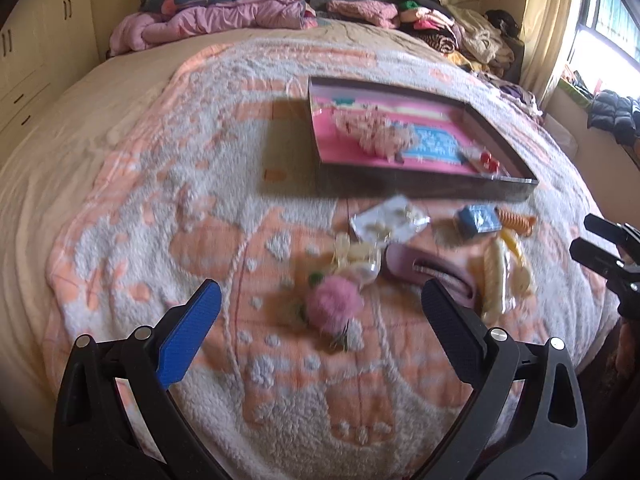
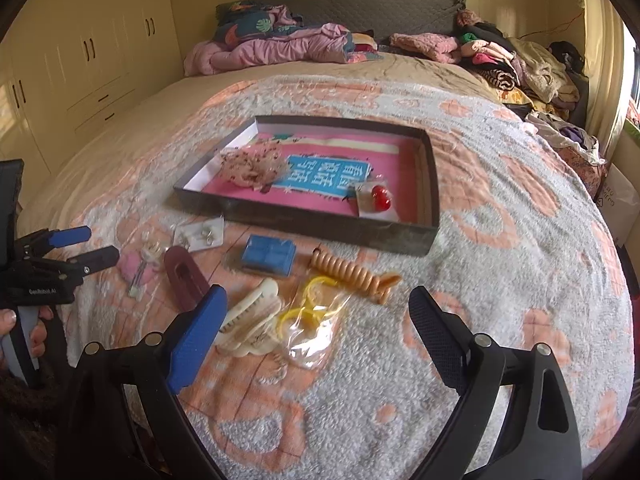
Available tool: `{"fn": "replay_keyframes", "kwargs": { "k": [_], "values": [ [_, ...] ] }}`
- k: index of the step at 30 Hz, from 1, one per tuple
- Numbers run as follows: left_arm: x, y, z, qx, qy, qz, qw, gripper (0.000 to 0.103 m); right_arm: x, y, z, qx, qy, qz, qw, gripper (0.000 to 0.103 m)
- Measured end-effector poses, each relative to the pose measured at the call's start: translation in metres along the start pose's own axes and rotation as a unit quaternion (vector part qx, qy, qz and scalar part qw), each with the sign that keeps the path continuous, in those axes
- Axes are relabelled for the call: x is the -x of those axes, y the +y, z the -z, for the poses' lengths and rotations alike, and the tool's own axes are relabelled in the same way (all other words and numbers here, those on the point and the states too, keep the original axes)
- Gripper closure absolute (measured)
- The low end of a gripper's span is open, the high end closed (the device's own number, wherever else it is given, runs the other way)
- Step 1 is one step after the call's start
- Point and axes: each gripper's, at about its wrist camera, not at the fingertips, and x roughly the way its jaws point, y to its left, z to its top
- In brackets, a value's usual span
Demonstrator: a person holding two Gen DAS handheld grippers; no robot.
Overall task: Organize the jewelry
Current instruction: 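Grasp the pink pom-pom clip with the left tool while the right tool grasps the yellow-bangle bag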
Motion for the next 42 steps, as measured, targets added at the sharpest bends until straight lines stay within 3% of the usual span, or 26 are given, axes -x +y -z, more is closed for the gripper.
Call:
{"fn": "replay_keyframes", "kwargs": {
  "k": [9,18,20,24,37,42],
  "values": [
    [-0.025,0.001,0.014,-0.011,0.023,0.009,0.9996,0.012,-0.015,0.001,0.018,-0.004,0.027,0.006,1.0,0.013],
    [-0.048,0.004,0.014,-0.024,0.027,0.005,0.9993,0.041,-0.041,-0.01,0.029,-0.028,0.058,0.016,0.998,0.014],
    [-0.05,0.003,0.012,-0.028,0.024,0.012,0.9992,0.057,-0.047,-0.012,0.029,-0.037,0.063,0.011,0.997,0.014],
    [-0.05,0.002,0.013,-0.033,0.02,0.015,0.9991,0.079,-0.057,-0.013,0.026,-0.05,0.071,-0.003,0.996,0.019],
    [-0.035,0.009,0.015,-0.012,0.007,0.027,0.9995,0.08,-0.088,-0.027,0.014,-0.124,0.079,-0.031,0.989,0.025],
    [-0.028,0.009,0.013,-0.01,0.002,0.028,0.9995,0.08,-0.086,-0.026,0.017,-0.091,0.087,0.007,0.992,0.056]
  ]
}}
